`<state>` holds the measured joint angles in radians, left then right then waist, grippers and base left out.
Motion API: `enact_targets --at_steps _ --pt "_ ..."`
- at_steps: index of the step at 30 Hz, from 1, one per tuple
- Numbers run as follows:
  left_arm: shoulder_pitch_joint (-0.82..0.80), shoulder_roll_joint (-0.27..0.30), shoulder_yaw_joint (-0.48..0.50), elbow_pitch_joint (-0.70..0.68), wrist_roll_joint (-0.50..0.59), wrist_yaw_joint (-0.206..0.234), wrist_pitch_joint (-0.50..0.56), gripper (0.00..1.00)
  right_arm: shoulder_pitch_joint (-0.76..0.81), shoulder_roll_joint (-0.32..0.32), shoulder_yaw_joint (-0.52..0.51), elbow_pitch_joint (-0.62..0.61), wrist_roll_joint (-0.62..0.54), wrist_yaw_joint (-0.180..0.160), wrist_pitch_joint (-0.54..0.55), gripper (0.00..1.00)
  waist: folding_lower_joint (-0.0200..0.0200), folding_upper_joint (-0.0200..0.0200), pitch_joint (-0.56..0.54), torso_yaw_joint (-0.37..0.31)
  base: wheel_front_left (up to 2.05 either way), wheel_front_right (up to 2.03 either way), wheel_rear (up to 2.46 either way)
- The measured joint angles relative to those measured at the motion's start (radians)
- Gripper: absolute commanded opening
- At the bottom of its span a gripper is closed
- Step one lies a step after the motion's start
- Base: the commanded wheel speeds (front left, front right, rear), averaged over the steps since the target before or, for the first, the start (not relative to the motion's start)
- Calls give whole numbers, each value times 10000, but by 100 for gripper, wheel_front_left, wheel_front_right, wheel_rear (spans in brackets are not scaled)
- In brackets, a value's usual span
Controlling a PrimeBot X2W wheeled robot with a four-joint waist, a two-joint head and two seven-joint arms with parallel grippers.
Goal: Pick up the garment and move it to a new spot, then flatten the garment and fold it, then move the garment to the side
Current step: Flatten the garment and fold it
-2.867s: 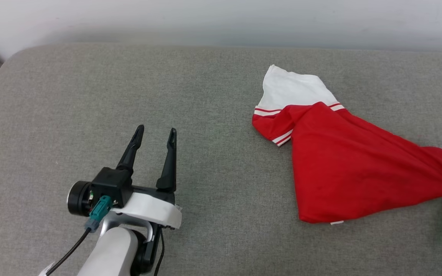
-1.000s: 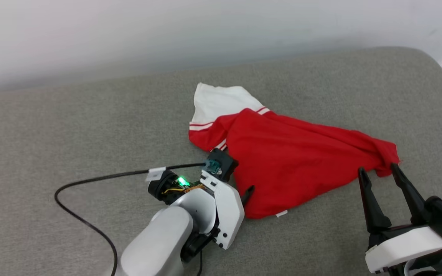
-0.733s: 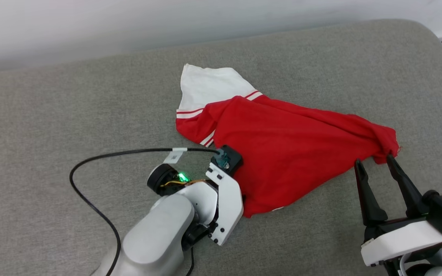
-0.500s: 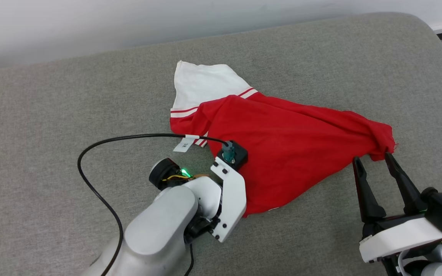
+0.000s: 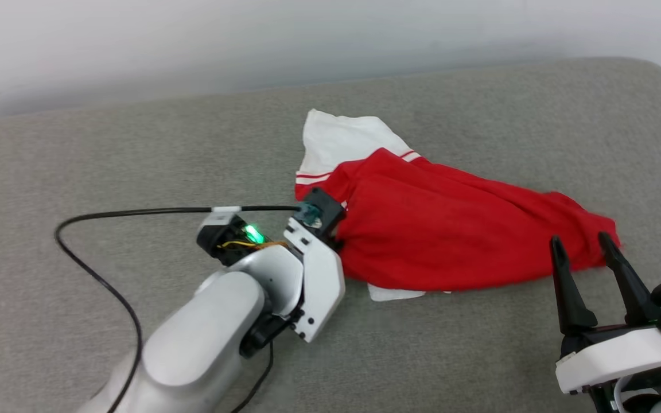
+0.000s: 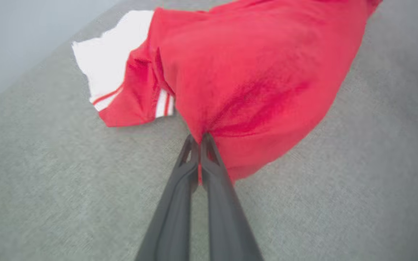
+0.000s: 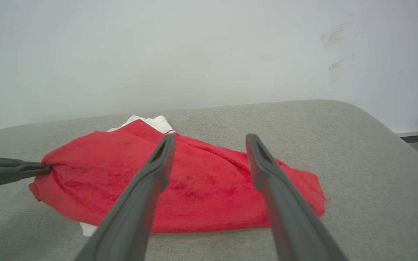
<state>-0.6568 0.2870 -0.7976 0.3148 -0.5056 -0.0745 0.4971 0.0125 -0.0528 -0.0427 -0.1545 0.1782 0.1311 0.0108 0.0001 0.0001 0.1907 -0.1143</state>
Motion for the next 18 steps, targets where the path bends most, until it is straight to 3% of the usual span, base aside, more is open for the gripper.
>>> enact_targets --at_steps 5,11,14,18 --pt "721 1057 623 -1559 12 800 -150 0 137 6 -219 -184 -36 0 176 100 0 0 -286 572 0 0 0" --pt "2910 2405 1789 -3223 -522 2412 -165 0 369 10 -401 -366 -15 0 341 100 -1 0 -554 1066 0 0 0" --pt "4281 2650 2123 -3475 -1005 3033 -217 0 402 10 -439 -407 19 0 403 100 0 0 -620 1188 0 0 0" --pt "5477 2414 2341 -3329 -1668 3390 -558 0 489 10 -470 -412 67 0 445 100 0 0 -624 1195 0 0 0"
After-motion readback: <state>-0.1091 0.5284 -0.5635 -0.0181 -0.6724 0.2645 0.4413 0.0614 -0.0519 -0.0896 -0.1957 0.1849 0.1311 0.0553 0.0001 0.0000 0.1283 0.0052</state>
